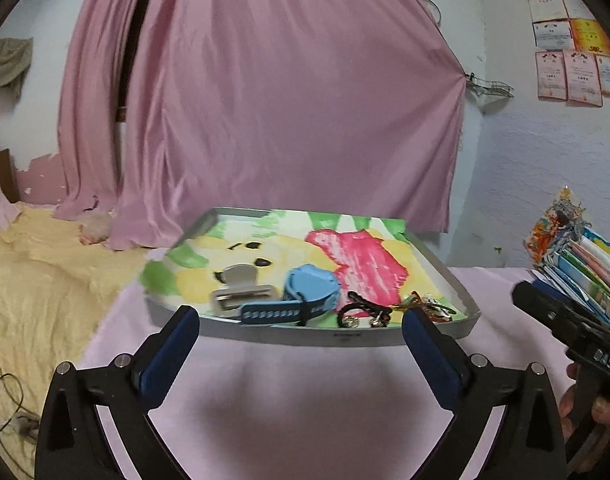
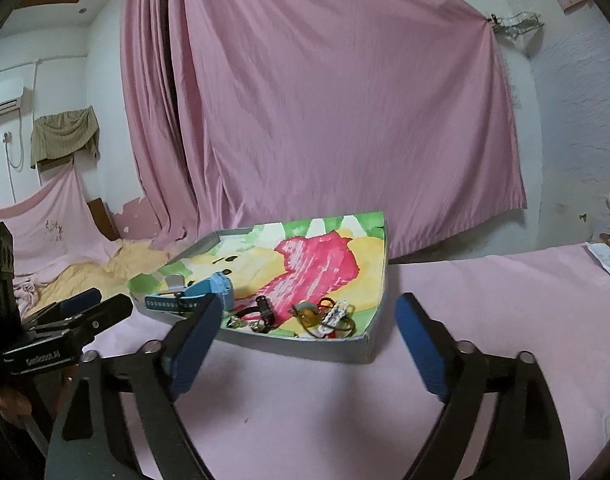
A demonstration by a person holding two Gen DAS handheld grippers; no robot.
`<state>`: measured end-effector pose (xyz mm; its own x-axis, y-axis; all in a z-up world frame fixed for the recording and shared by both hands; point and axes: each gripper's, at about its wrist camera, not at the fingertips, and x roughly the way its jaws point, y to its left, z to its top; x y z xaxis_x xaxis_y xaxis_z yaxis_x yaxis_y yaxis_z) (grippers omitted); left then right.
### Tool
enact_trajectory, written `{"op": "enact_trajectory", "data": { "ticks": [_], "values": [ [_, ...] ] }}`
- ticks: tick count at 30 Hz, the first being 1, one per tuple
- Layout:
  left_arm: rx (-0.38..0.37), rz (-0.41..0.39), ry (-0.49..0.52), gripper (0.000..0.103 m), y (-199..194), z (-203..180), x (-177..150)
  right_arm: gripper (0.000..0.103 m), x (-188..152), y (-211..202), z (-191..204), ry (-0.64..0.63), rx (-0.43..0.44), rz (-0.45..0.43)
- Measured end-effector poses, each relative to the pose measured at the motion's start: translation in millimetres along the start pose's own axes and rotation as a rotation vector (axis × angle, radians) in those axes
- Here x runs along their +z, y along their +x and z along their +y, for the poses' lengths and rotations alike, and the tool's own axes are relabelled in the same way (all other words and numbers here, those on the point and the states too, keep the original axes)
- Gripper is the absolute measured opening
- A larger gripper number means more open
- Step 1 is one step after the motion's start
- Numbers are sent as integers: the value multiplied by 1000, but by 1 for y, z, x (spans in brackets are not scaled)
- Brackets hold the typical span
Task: Organize jewelry
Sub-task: 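Withdraw both open grippers from the tray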
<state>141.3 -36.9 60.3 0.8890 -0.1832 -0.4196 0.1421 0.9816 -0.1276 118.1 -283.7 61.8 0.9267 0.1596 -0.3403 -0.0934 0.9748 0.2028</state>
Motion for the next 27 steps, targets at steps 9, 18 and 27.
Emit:
{"op": "enact_trajectory", "data": {
  "ticks": [9, 18, 27],
  "values": [
    [33, -64, -26, 102, -41, 17, -15, 98, -13, -42, 27, -61, -36, -75],
    [48, -108, -34, 102, -76, 29, -37, 99, -29, -71, 47, -90, -49, -106],
    [82, -131, -30, 102, -110, 38, -64, 99, -59, -96, 59, -87, -41, -114]
  ]
}}
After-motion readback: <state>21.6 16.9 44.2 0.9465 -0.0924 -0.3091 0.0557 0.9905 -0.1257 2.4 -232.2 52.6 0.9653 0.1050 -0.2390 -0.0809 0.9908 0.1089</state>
